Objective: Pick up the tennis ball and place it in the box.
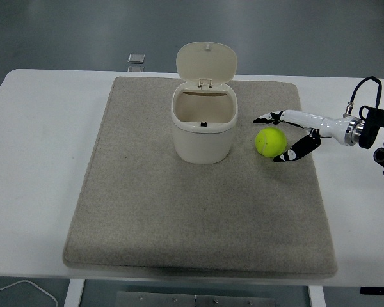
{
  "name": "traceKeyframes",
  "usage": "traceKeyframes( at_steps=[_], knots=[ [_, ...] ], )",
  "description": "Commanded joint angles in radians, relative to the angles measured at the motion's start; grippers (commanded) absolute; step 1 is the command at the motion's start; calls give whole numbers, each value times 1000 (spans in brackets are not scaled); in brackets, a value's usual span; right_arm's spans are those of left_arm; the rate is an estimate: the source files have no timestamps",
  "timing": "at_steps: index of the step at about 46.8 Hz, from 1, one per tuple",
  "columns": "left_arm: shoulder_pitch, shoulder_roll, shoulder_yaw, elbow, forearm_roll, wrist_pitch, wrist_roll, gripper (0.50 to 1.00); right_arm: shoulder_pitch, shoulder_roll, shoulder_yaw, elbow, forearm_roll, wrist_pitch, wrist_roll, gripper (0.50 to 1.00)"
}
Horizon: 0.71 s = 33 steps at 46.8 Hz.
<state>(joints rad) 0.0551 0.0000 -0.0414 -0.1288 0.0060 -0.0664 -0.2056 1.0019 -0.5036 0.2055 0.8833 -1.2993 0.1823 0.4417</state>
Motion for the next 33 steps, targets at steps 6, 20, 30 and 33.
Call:
traceKeyframes(
  at_steps=[6,20,30,33],
  knots=[
    [0,0,0,0,0,-1,0,992,0,0,0,-4,-5,0,0,915],
    [0,0,0,0,-1,0,0,992,0,7,0,-6,-23,-11,0,852],
    [0,0,0,0,-1,0,0,992,0,5,-2,-7,-29,-11,0,797],
    [0,0,0,0,-1,-1,0,992,0,5,-2,-7,-29,-11,0,795]
  ],
)
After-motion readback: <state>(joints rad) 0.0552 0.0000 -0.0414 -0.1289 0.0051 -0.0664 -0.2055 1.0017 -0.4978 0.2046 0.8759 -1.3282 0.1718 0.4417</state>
